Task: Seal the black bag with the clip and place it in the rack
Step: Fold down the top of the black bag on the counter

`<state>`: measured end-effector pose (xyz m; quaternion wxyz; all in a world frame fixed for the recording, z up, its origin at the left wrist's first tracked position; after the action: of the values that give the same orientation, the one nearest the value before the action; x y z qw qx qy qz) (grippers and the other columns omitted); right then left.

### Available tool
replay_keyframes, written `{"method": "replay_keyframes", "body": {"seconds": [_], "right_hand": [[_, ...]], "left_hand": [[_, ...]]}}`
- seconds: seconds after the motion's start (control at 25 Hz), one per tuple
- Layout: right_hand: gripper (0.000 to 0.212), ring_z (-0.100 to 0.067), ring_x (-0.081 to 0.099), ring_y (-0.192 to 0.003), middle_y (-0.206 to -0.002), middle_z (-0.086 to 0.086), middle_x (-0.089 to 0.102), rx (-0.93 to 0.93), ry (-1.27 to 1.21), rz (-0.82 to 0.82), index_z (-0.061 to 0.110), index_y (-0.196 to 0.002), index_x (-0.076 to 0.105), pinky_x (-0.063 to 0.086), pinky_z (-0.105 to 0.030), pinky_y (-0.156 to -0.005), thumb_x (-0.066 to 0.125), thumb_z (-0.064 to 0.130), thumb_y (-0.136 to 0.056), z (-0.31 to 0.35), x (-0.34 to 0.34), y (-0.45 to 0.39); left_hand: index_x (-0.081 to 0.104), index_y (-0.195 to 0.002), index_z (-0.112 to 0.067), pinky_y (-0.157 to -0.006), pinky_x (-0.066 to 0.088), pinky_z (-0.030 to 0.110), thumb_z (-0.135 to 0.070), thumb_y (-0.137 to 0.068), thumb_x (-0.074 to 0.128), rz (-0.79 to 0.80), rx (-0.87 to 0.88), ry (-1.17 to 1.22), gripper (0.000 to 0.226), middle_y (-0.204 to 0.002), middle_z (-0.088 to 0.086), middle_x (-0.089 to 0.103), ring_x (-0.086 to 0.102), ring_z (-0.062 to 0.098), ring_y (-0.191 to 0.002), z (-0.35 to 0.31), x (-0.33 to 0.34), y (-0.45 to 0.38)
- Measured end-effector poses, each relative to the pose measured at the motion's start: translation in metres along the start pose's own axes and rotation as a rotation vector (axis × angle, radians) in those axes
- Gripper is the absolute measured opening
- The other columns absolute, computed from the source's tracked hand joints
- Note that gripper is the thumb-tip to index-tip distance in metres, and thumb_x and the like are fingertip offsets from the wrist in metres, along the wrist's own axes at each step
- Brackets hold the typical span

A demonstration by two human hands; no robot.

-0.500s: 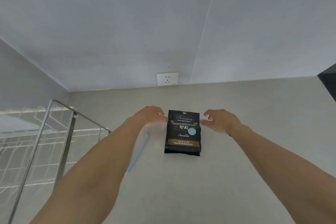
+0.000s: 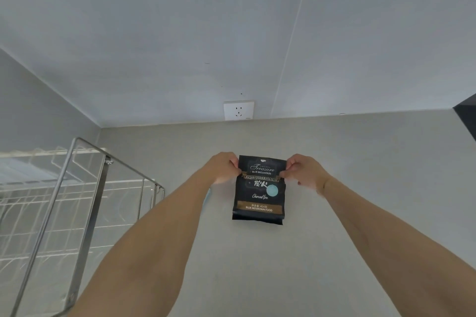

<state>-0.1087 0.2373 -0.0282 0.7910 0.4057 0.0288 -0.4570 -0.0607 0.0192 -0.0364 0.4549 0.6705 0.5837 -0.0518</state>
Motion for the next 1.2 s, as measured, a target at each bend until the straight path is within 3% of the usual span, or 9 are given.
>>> {"method": "replay_keyframes", "body": {"seconds": [0.08,0.28,0.44,0.6,0.8,0.96,1.08,1.2], "right_hand": [[0.018,-0.024,0.055,-0.08,-0.088,-0.014,0.068,-0.018,-0.139,-0.021,0.012,-0.081,0.055,0.044,-0.034,-0.07,0.072,0.007,-0.081,-0.004,0.0,0.017],[0.017,-0.016,0.064,-0.08,-0.095,-0.011,0.075,-0.174,-0.231,-0.034,0.012,-0.088,0.061,0.047,-0.026,-0.07,0.075,0.008,-0.079,-0.011,0.016,0.076],[0.013,-0.005,0.066,-0.078,-0.084,0.002,0.075,-0.279,-0.064,-0.12,0.02,-0.084,0.067,0.045,-0.017,-0.07,0.077,0.016,-0.077,-0.024,0.03,0.12],[0.017,-0.013,0.066,-0.082,-0.083,0.007,0.073,-0.349,-0.075,-0.204,0.027,-0.075,0.067,0.051,-0.026,-0.073,0.076,0.013,-0.078,-0.041,0.044,0.156],[0.029,-0.004,0.062,-0.085,-0.086,0.013,0.07,-0.42,0.044,-0.177,0.043,-0.074,0.061,0.051,-0.029,-0.077,0.075,0.019,-0.081,-0.051,0.064,0.185],[0.027,-0.01,0.062,-0.092,-0.09,0.011,0.069,-0.418,0.138,-0.137,0.044,-0.078,0.058,0.051,-0.034,-0.083,0.073,0.022,-0.082,-0.062,0.081,0.196],[0.024,-0.003,0.058,-0.095,-0.094,0.018,0.068,-0.444,0.177,-0.153,0.043,-0.089,0.058,0.048,-0.026,-0.081,0.073,0.026,-0.081,-0.061,0.085,0.202],[0.02,-0.003,0.053,-0.095,-0.098,0.02,0.064,-0.534,0.323,-0.16,0.04,-0.102,0.064,0.043,-0.018,-0.079,0.069,0.032,-0.084,-0.047,0.094,0.204]], "left_hand": [[0.057,-0.084,-0.016,-0.065,0.04,0.025,-0.017,-0.087,0.063,-0.052,0.005,0.053,0.007,-0.084,0.0,0.061,0.057,0.021,-0.086,-0.001,-0.002,0.017],[0.056,-0.084,-0.018,-0.07,0.042,0.028,-0.017,-0.086,0.067,-0.127,0.113,0.197,0.012,-0.097,0.005,0.068,0.06,0.02,-0.085,0.005,0.0,0.078],[0.062,-0.086,-0.023,-0.068,0.045,0.022,-0.018,-0.087,0.067,-0.215,0.163,0.239,0.007,-0.091,-0.005,0.07,0.065,0.014,-0.086,0.021,0.017,0.134],[0.065,-0.088,-0.029,-0.074,0.052,0.03,-0.017,-0.088,0.066,-0.332,0.221,0.239,0.012,-0.089,-0.013,0.071,0.065,0.005,-0.086,0.034,0.034,0.177],[0.062,-0.091,-0.034,-0.068,0.052,0.027,-0.018,-0.089,0.065,-0.451,0.24,0.175,0.016,-0.089,-0.017,0.068,0.062,0.003,-0.08,0.056,0.054,0.219],[0.058,-0.089,-0.038,-0.062,0.049,0.023,-0.018,-0.089,0.064,-0.466,0.21,0.174,0.021,-0.083,-0.023,0.065,0.061,0.001,-0.08,0.072,0.072,0.238],[0.058,-0.088,-0.039,-0.065,0.054,0.03,-0.018,-0.089,0.063,-0.439,0.17,0.246,0.022,-0.085,-0.018,0.067,0.063,0.005,-0.078,0.076,0.076,0.237],[0.056,-0.09,-0.041,-0.068,0.055,0.027,-0.013,-0.088,0.062,-0.39,0.208,0.249,0.029,-0.09,-0.019,0.067,0.063,0.004,-0.086,0.076,0.077,0.232]]}}
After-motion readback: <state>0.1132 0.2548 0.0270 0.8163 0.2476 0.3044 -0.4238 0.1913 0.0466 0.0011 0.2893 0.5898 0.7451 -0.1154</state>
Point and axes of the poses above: each hand's wrist, its own y-axis away from the middle knuckle, its own x-axis out of the palm, z = x × y, the point moved 9 cm from there along -y, towards the middle knuckle
